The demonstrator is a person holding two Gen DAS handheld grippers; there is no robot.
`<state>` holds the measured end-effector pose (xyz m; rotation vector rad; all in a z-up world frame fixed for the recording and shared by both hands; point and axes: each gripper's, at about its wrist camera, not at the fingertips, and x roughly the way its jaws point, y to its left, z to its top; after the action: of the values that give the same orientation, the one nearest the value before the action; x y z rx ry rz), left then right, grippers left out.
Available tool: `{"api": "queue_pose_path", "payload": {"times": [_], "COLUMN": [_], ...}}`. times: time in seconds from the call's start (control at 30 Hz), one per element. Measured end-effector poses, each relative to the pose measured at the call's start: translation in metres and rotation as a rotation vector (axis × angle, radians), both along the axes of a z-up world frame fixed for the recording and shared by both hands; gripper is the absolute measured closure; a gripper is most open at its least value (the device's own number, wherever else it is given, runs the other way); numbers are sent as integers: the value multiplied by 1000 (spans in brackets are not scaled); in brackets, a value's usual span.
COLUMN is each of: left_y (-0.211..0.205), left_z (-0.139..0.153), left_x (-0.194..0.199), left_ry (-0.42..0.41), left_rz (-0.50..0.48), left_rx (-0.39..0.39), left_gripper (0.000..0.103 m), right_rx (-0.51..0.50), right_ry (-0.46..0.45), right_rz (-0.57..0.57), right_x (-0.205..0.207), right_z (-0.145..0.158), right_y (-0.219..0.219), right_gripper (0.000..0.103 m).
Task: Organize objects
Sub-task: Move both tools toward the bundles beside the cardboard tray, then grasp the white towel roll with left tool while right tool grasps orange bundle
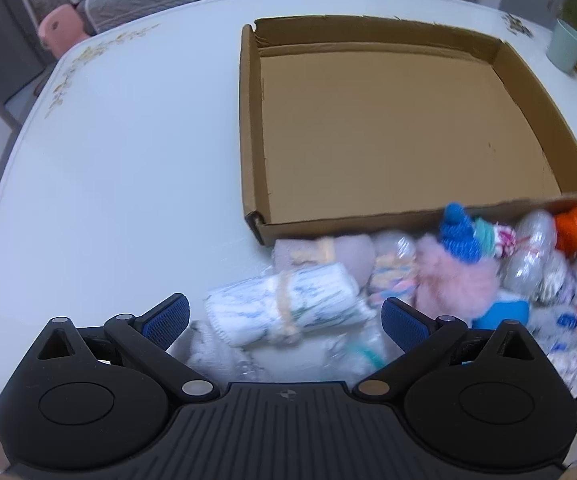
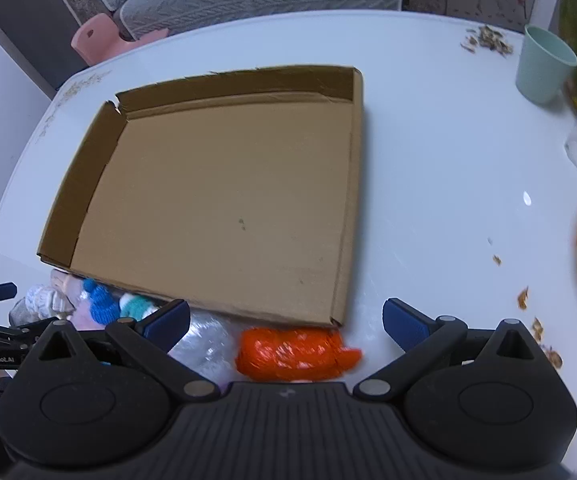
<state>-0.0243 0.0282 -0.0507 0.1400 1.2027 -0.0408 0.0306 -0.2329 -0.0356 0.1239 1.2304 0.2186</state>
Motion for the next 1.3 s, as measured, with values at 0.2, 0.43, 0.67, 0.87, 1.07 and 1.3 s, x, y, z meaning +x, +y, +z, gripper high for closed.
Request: {"api": "queue_pose_path", "payload": {"times": [0.2,0.43,0.67,0.87,1.07,1.3], "left_y": [8,19,38,42,39,46], "left_z": [-6,-17,-14,-18,-33,-30], "left_x": [5,19,23,26,35,35], "left_ry": [-1,46,43,86,137,144], "left_rz": [-18,50,83,54,-3,-8], "left_rx": [9,-164,-222,-278,-301,-368], "left_gripper": [0,1,1,1,11,17], "right_rx": [-29,-62,-51,-108,-95,-45], "right_ry": [59,118,157,169,142,141], "right_rz": [-66,-48,-42,13,29,20], "right_x": [1,1,7,6,0,-7], "right_z": [-11,-27,-43,-54,-51,-42], "right_y": [-14,-6,6,25,28,24], "right_gripper": [1,1,1,1,13,41]}}
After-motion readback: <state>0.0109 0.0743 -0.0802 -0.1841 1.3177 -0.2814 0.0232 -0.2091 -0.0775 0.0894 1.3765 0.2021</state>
